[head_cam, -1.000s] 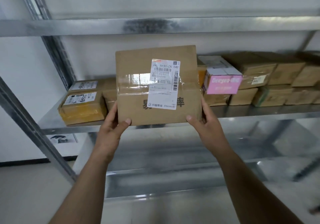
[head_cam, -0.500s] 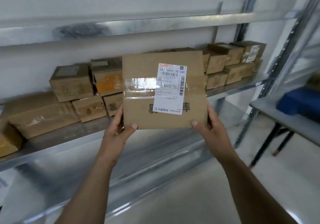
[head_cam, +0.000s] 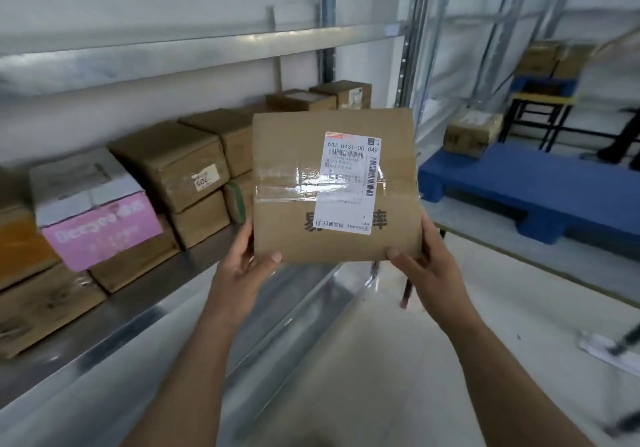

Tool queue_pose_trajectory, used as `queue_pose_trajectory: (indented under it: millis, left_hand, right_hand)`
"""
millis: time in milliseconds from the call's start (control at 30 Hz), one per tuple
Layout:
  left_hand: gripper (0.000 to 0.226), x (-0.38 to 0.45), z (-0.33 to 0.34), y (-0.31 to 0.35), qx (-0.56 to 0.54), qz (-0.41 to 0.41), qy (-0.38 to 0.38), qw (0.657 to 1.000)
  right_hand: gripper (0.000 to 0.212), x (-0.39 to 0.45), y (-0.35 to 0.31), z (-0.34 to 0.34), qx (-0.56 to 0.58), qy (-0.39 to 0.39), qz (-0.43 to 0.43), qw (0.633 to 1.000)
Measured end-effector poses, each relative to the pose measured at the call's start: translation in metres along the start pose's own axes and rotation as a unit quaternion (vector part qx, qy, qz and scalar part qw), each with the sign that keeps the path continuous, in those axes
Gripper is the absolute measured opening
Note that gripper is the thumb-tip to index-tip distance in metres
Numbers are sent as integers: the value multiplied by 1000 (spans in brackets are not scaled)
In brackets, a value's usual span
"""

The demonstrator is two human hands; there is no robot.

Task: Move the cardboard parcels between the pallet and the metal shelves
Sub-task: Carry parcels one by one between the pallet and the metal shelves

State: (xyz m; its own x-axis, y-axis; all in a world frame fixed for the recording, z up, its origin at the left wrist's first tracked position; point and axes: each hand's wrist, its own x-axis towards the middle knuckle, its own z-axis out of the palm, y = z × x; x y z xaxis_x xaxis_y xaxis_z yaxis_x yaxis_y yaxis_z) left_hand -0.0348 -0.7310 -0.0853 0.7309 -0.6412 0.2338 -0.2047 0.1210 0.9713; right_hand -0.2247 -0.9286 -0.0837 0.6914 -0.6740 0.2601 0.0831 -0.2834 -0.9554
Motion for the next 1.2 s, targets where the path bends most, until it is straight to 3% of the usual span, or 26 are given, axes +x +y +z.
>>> queue_pose_trajectory:
  millis: [167,700,1200]
  left_hand:
    - [77,64,43,-8,-7,15,-91,996]
    - [73,224,170,-48,19,1,-221,975]
    - [73,318,369,-83,31,-5,-330,944]
  right_hand:
    - [82,36,15,-36,-36,71,19,997]
    - [79,120,69,-115,-80,227,58,969]
    - [73,177,125,-271,-98,310,79,942]
